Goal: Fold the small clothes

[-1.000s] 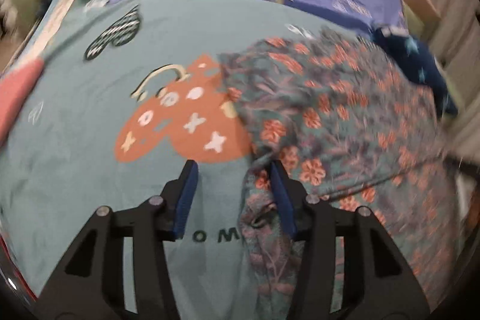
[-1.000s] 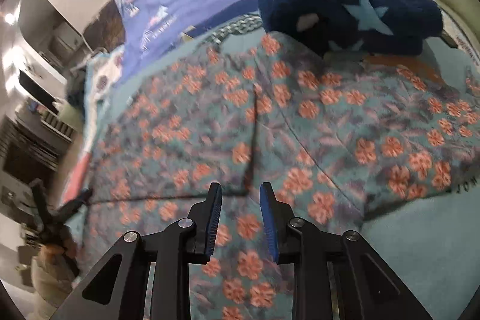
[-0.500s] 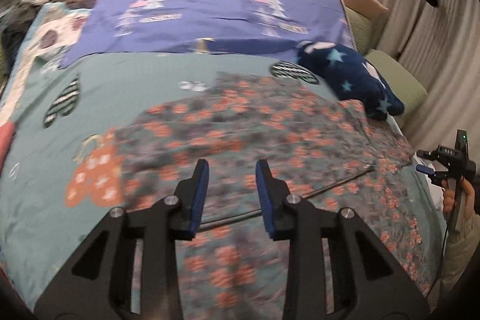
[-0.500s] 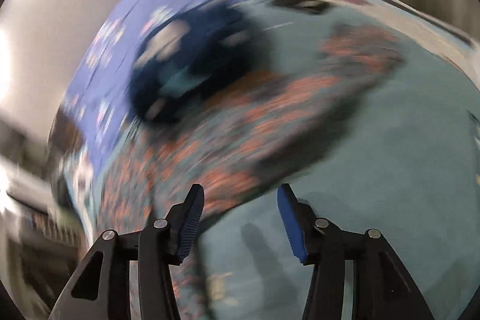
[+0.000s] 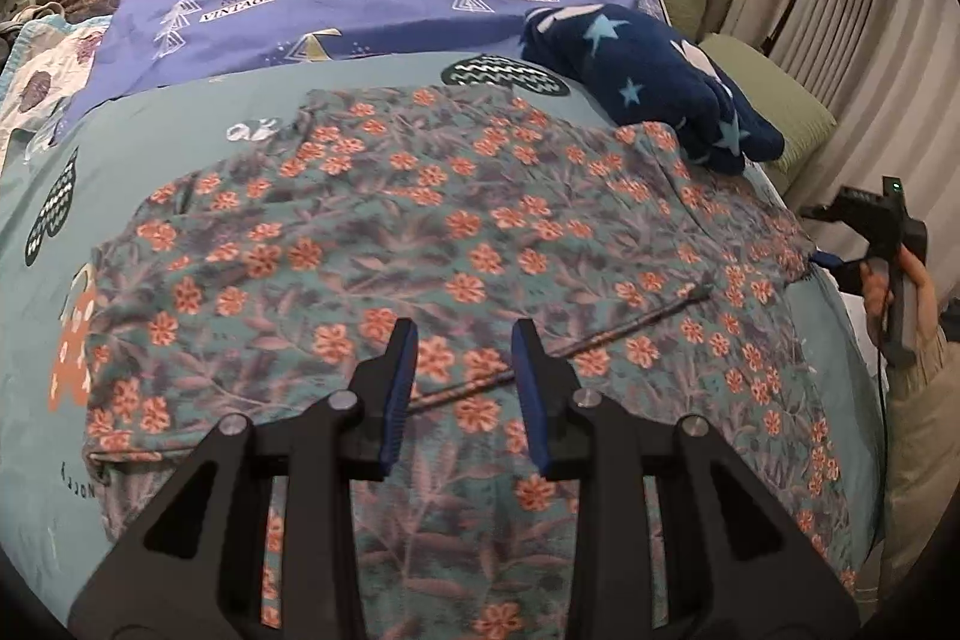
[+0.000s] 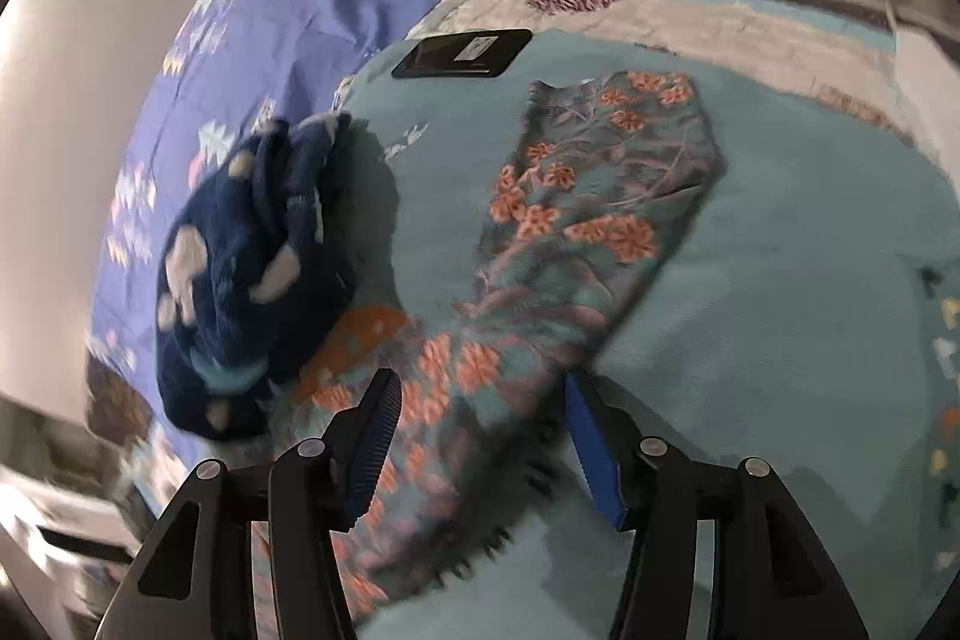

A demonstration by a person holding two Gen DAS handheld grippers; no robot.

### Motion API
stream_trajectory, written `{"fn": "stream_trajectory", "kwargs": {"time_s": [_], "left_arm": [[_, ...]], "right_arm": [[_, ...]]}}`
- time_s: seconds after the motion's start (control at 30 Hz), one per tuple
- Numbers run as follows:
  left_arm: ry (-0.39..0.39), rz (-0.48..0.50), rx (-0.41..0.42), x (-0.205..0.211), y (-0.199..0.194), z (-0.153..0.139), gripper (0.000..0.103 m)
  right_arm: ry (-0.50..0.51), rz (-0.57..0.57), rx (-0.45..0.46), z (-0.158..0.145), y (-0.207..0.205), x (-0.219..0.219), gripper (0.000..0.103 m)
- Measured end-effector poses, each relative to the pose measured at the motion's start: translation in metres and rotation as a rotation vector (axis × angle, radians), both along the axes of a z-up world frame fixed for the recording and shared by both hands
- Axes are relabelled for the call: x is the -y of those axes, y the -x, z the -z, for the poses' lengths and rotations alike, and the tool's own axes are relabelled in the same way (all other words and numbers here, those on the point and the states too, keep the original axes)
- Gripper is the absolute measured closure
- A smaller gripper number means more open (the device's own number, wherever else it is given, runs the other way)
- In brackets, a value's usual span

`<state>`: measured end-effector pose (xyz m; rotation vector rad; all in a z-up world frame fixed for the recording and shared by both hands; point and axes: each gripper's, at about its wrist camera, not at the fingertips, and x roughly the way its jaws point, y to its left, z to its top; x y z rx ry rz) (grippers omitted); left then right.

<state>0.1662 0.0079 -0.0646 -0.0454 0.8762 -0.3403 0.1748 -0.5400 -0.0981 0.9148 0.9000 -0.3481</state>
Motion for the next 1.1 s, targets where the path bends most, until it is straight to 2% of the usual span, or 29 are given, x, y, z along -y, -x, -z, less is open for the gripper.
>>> {"fn": "stream_trajectory", "kwargs": {"time_s": [0.1,0.13,0.17,0.2,0.27,0.3,0.4,0.47,0.53,0.57,0.6,0.63,0.67,0.73,0.83,0.9,0.97,1.03,1.1], "left_arm": [[-0.007,0.005,-0.002,0.002,0.002,0.000,0.070],[-0.007,0.001,-0.004,0.002,0.001,0.000,0.070],[-0.003,-0.004,-0.005,0.000,0.001,0.000,0.070],[0.000,-0.011,-0.005,-0.001,0.001,-0.001,0.070],[0.013,-0.028,-0.006,-0.007,0.000,-0.001,0.070],[0.021,-0.036,-0.010,-0.009,-0.001,-0.001,0.070],[0.040,-0.061,-0.020,-0.015,-0.004,0.001,0.070],[0.054,-0.077,-0.023,-0.019,-0.005,0.003,0.070],[0.068,-0.088,-0.026,-0.021,-0.006,0.005,0.070],[0.071,-0.095,-0.027,-0.024,-0.005,0.007,0.070],[0.073,-0.100,-0.029,-0.026,-0.005,0.008,0.070],[0.075,-0.106,-0.034,-0.028,-0.005,0.010,0.069],[0.077,-0.112,-0.041,-0.031,-0.005,0.012,0.069],[0.080,-0.120,-0.051,-0.036,-0.005,0.014,0.069],[0.075,-0.111,-0.048,-0.040,-0.005,0.014,0.067],[0.078,-0.102,-0.039,-0.038,-0.005,0.013,0.064],[0.094,-0.081,-0.034,-0.033,-0.007,0.010,0.063],[0.106,-0.049,-0.032,-0.023,-0.011,0.008,0.063],[0.101,-0.007,-0.026,-0.007,-0.014,0.005,0.063]], "right_arm": [[-0.065,0.076,0.001,0.013,0.000,0.013,0.044],[-0.079,0.094,0.014,0.016,0.001,0.016,0.055],[-0.076,0.113,0.024,0.017,0.002,0.018,0.089],[-0.063,0.110,0.029,0.016,0.002,0.019,0.098],[-0.045,0.090,0.075,0.008,0.002,0.015,0.097],[0.005,0.077,0.113,-0.003,0.003,0.009,0.097],[0.189,-0.066,0.239,-0.048,0.002,-0.034,0.097],[0.295,-0.198,0.308,-0.073,0.000,-0.077,0.096],[0.395,-0.376,0.367,-0.089,-0.003,-0.134,0.094],[0.459,-0.504,0.384,-0.093,-0.003,-0.175,0.093],[0.498,-0.596,0.388,-0.092,-0.003,-0.202,0.093],[0.524,-0.683,0.383,-0.087,-0.002,-0.227,0.085],[0.538,-0.816,0.357,-0.076,0.000,-0.262,0.074],[0.542,-0.960,0.302,-0.058,0.005,-0.298,0.059],[0.557,-1.143,0.260,-0.037,0.026,-0.331,0.053],[0.575,-1.186,0.260,-0.036,0.037,-0.331,0.050],[0.582,-1.164,0.262,-0.040,0.040,-0.317,0.047],[0.532,-1.097,0.270,-0.050,0.039,-0.291,0.046],[0.433,-0.973,0.296,-0.062,0.034,-0.251,0.042]]}}
